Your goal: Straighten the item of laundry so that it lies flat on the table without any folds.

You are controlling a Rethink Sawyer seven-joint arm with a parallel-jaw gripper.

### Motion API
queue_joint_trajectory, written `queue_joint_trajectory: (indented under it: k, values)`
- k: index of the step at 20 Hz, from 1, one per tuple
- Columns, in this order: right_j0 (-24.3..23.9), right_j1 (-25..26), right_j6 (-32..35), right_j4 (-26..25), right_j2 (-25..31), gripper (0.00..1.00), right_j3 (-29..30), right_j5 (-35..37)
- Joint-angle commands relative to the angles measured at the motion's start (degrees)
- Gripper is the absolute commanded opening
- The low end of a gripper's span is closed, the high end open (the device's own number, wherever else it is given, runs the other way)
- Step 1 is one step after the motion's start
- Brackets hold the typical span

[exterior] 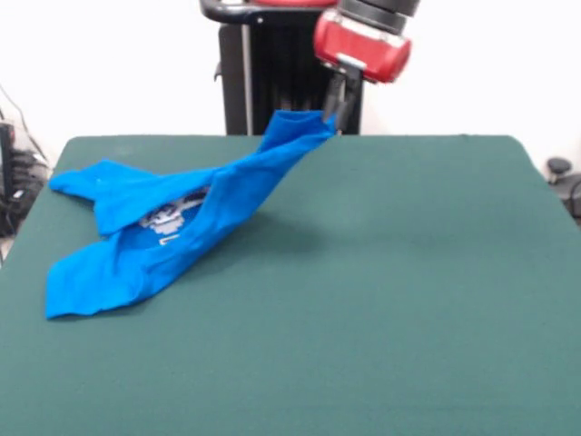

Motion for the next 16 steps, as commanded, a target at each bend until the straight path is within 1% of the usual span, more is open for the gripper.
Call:
queue_joint_trajectory:
  k: [1, 3, 7, 10, 13, 16]
  values:
    - [7.2, 4.8, 20.6, 10.8, 2.6, 0.00, -0.5, 5.1]
    - [9.6, 6.1, 21.9, 13.2, 1.7, 0.00, -2.9, 7.3]
    - [14.5, 9.6, 24.9, 17.0, -2.1, 0.00, -9.4, 13.9]
    - [16.8, 13.7, 27.6, 19.7, -4.2, 0.00, -14.2, 16.8]
    - [19.4, 18.8, 32.2, 22.7, -6.7, 0.00, -20.4, 20.0]
    - [20.7, 21.2, 35.6, 23.9, -8.9, 0.00, -26.1, 24.9]
